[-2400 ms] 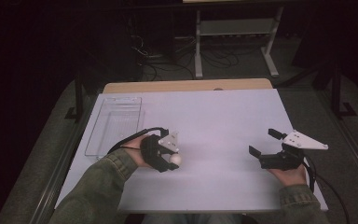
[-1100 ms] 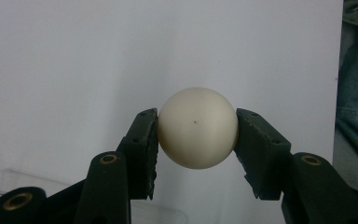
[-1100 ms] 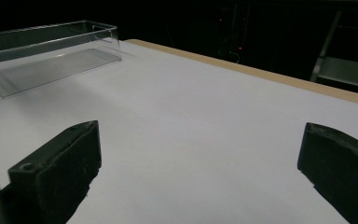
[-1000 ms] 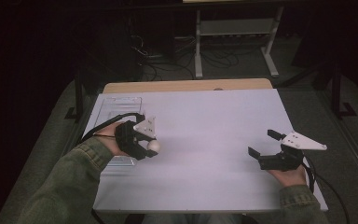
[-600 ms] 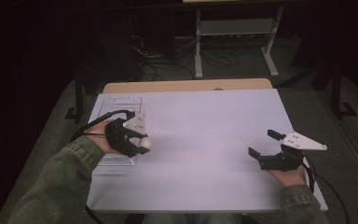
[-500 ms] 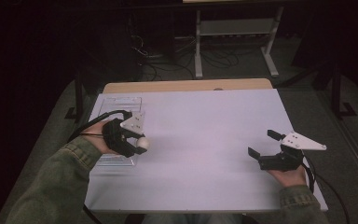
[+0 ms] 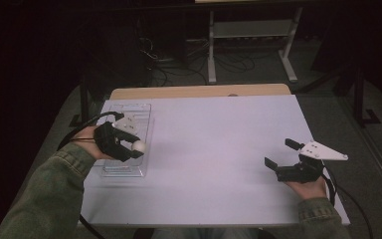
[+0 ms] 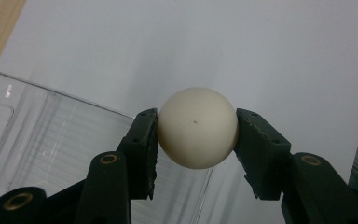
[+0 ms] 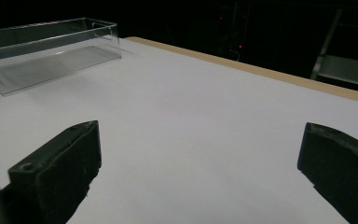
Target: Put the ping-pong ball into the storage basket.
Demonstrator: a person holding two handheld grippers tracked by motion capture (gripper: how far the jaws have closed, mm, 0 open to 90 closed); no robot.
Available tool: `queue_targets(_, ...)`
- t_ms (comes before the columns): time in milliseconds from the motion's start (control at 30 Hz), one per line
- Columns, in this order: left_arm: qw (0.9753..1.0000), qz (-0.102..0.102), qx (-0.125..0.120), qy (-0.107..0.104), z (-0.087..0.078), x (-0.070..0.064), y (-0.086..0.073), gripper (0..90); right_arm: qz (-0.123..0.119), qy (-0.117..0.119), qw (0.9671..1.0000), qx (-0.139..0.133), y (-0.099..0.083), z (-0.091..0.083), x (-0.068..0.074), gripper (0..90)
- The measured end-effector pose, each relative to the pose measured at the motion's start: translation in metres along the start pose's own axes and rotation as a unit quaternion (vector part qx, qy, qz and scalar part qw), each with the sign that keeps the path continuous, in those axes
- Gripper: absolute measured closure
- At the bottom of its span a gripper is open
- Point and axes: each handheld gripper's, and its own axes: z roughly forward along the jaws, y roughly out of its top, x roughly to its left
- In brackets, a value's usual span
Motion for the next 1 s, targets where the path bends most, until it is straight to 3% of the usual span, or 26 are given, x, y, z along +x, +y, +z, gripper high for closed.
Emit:
queue_targets(267, 0.9994, -0.028, 0.018, 0.010, 0.003, 0.008, -0.006, 50.8, 0.002, 0.000, 1.0000, 0.001, 0.000, 0.000, 0.000, 0.0)
queue_targets(533, 0.9983, -0.043, 0.034, 0.021, 0.008, 0.010, -0.006, 50.8, 0.002, -0.001, 1.0000, 0.002, 0.000, -0.001, 0.000, 0.0)
queue_targets(1000, 0.9974, -0.046, 0.049, 0.027, 0.008, 0.014, -0.009, 50.9, 0.001, -0.002, 1.0000, 0.001, -0.001, -0.001, 0.000, 0.0)
